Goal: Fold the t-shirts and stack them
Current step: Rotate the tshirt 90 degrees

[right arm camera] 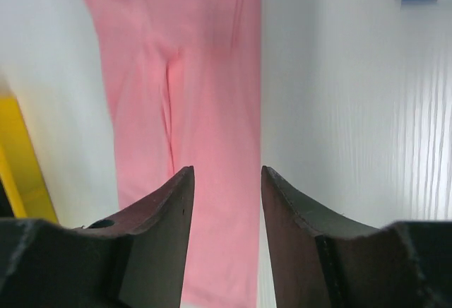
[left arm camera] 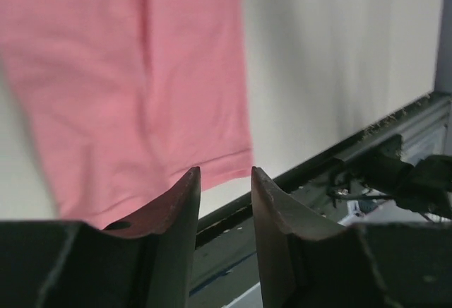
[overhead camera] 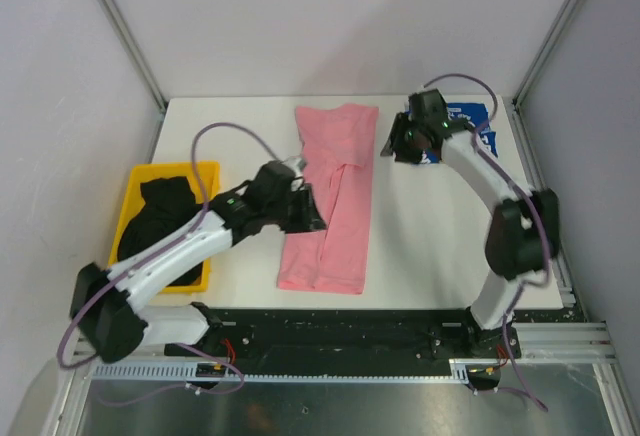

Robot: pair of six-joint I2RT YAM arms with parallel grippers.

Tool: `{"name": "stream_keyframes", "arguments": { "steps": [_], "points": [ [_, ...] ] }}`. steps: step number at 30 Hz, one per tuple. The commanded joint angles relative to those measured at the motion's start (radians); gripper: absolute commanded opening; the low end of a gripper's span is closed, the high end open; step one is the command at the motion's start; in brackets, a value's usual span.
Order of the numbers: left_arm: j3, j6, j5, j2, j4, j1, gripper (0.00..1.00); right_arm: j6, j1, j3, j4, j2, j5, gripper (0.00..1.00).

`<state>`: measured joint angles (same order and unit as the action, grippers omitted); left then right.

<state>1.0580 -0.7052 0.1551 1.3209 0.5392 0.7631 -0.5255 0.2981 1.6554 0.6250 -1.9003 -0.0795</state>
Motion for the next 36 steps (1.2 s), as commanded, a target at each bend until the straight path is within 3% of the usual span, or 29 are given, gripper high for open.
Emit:
{"name": "stream_keyframes", "arguments": {
  "steps": [1, 8, 13, 23, 36],
  "points": [
    [-0.204, -0.073, -0.088, -0.166, 0.026, -0.066, 0.39, -0.096, 0.096, -0.381, -0.067, 0.309, -0.052, 0.47],
    [-0.432, -0.220, -0.138, -0.348, 0.028, -0.076, 0.36, -0.366, 0.401, -0.854, -0.099, 0.677, 0.047, 0.44],
    [-0.503, -0.269, -0.151, -0.414, 0.039, -0.077, 0.35, -0.546, 0.588, -0.993, -0.120, 0.761, 0.133, 0.42],
    [-0.547, -0.295, -0.188, -0.440, 0.062, -0.077, 0.33, -0.694, 0.759, -1.019, -0.142, 0.752, 0.301, 0.40],
    [-0.398, -0.156, -0.164, -0.244, 0.042, -0.075, 0.29, -0.541, 0.913, -0.747, 0.005, 0.507, 0.566, 0.37]
  ]
}}
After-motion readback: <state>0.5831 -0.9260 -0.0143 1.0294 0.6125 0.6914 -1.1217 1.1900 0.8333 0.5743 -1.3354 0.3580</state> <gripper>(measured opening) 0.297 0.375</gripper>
